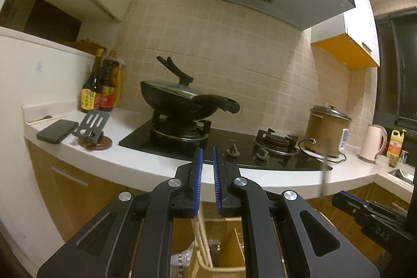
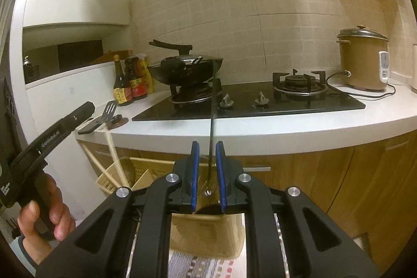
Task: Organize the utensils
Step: 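Open both tools over the basket to release the utensils, then move both open tools back down to the remaining utensils on the cloth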
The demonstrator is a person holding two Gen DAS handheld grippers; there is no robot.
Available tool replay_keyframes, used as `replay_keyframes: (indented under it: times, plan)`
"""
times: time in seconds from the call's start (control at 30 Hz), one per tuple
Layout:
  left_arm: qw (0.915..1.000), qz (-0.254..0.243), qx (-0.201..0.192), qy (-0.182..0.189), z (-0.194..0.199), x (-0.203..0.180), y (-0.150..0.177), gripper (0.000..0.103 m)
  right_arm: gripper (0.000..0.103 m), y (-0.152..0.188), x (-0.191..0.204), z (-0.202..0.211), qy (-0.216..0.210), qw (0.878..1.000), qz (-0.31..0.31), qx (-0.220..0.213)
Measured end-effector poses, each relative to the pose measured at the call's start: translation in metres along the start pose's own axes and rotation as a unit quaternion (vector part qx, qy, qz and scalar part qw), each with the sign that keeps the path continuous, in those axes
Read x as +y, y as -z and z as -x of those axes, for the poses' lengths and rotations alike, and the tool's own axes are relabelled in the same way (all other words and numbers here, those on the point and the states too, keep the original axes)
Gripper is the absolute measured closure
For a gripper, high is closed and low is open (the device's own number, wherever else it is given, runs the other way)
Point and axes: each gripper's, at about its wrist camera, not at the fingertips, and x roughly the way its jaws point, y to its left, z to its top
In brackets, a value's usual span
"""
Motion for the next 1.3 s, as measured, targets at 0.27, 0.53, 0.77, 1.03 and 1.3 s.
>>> replay_keyframes:
  times: [0.27,0.53,0.77,1.03,1.3]
  plan:
    - [1.0000,-0.002,0.003,0.006,0.023,0.007,-0.005,0.091,0.092,0.004,-0.004,0.011,0.005,1.000,0.006,0.018]
    - [0.9999,-0.014,0.006,0.005,0.035,0.010,-0.003,0.082,0.092,-0.009,-0.011,-0.043,-0.033,0.994,0.006,0.109]
    - [0.9990,-0.038,0.019,0.014,0.046,0.013,0.005,0.071,0.081,-0.029,-0.044,-0.030,-0.073,0.990,-0.023,0.123]
    - [0.9937,-0.007,0.097,0.057,0.059,0.024,0.012,0.060,0.059,0.002,-0.086,0.014,-0.039,0.983,-0.049,0.172]
    - [0.9600,0.031,0.261,0.098,0.074,0.018,0.054,0.060,0.059,0.053,-0.066,0.028,-0.064,0.950,-0.068,0.298]
